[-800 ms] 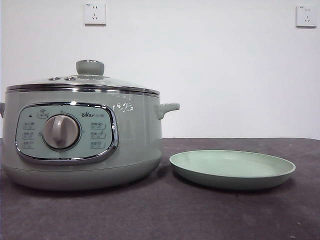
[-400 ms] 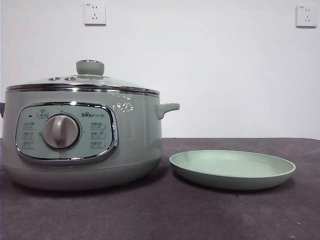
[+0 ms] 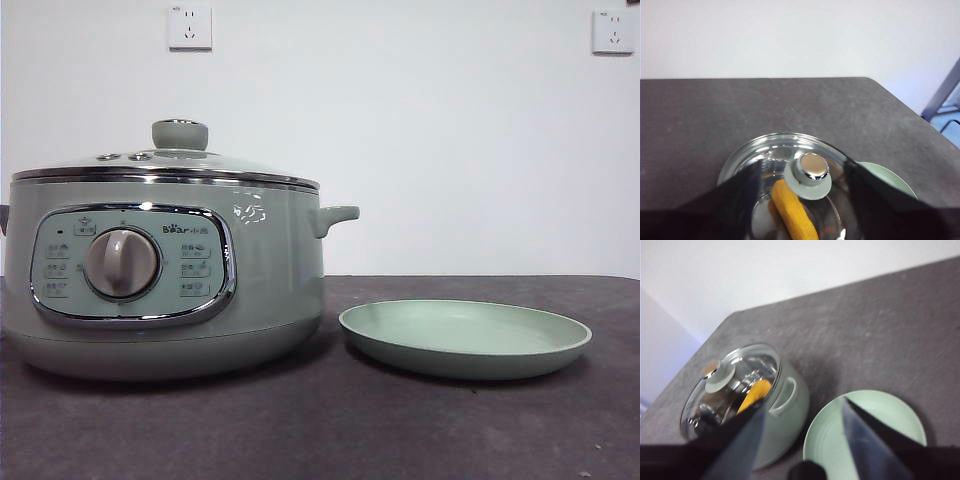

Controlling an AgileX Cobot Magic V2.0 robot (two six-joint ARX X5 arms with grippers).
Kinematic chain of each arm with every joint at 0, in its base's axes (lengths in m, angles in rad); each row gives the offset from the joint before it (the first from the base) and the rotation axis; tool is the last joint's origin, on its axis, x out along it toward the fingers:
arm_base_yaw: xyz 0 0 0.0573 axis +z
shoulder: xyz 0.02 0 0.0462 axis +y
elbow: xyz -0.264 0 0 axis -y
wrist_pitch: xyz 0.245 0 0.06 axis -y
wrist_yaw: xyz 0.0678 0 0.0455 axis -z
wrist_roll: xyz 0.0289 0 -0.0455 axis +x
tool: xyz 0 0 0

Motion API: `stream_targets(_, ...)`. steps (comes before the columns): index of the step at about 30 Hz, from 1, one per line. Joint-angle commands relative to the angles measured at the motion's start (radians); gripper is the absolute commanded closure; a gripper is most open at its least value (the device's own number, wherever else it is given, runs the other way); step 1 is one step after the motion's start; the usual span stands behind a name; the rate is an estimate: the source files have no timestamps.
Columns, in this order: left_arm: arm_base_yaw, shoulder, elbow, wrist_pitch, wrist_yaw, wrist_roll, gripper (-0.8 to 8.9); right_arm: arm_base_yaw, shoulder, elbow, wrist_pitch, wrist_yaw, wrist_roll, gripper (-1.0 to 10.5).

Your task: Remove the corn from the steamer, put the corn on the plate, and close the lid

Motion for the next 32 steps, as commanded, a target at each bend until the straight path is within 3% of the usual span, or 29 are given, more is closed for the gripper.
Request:
stream_targets(1,-0.035,0.07,0.029,0.011,0.003,0.014,3.14,0.03,0.016,0.005,0.004,-0.002,-0.015,6.2)
stream_targets(8,-0.175,0.271,0.113,0.014,-0.061,0.047,3.14,0.099,0.048,0.005,0.004,0.0,-0.015,6.2)
stream_targets(16,-0.377,0.479,0.151,0.017,-0.309,0.124,3.15,0.112,0.054,0.005,0.01,0.003,-0.015,6.3)
stream_targets(24,-0.455,0.607,0.151,0.019,-0.397,0.146,3.17,0.112,0.054,0.005,0.011,0.003,-0.015,6.3)
stream_targets(25,-0.458,0.613,0.151,0.019,-0.397,0.146,3.35,0.112,0.054,0.005,0.011,0.003,-0.015,6.3)
stream_targets(32,-0.469,0.623,0.151,0.018,-0.401,0.16,7.93,0.112,0.054,0.005,0.011,0.003,-0.015,6.3)
